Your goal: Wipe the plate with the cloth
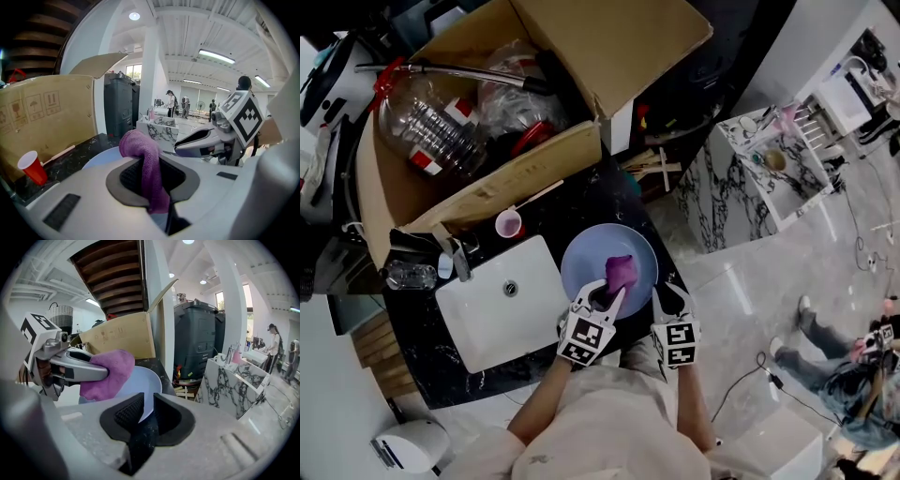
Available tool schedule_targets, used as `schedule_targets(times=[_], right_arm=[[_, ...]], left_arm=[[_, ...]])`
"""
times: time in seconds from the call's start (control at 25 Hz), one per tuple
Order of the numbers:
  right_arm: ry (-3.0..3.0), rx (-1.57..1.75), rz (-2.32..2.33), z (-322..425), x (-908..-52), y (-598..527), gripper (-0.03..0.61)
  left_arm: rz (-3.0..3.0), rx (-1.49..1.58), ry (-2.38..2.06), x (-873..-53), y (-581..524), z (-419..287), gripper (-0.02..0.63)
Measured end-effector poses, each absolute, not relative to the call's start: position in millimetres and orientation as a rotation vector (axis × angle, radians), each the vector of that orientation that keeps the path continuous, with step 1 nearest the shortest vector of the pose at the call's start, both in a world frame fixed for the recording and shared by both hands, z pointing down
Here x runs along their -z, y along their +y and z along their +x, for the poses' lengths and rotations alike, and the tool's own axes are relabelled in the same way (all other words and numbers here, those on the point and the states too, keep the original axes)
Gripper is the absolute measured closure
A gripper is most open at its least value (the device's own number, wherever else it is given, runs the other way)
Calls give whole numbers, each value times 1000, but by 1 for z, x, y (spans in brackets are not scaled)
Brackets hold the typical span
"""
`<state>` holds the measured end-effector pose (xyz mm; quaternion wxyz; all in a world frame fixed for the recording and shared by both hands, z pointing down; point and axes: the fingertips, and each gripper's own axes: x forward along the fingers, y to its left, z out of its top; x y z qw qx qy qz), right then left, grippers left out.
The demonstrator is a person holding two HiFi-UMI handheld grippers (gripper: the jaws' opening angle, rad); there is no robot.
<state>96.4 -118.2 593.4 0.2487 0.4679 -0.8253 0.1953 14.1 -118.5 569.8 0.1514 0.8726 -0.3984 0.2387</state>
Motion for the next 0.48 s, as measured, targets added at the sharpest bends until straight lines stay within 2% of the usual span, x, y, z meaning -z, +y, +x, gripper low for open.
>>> schedule_targets(times=[0.48], right_arm=[[-2234,-666,1242,101,-619,-130,514]], left_arm=[[2443,-822,-1085,-601,-125,34,555]])
